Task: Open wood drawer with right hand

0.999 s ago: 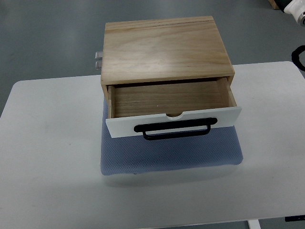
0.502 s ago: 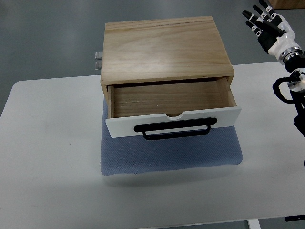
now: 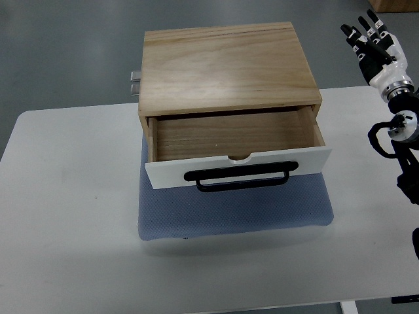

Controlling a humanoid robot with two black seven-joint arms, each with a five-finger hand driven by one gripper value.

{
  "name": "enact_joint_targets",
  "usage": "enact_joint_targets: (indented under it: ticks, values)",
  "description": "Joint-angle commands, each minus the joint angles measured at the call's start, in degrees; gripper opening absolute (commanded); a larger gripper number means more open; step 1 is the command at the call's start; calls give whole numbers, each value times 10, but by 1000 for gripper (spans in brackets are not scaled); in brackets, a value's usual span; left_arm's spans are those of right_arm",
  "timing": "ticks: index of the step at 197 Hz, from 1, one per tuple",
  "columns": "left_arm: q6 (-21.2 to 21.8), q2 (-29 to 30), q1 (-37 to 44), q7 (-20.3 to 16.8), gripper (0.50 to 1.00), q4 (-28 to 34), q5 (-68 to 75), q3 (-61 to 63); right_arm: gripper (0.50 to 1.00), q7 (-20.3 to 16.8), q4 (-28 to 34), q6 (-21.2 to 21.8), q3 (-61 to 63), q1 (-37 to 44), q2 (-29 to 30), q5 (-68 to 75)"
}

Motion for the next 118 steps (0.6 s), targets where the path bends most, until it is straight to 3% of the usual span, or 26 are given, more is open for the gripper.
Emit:
enact_joint_targets:
  ticks: [1,118]
  values:
    - [0,0,0,0,1000,0,0,0,954,3,-1,3,-6,-6,0,-4]
    - [0,0,0,0,1000,0,0,0,952,4,-29,-1,-99,-13,-23,6]
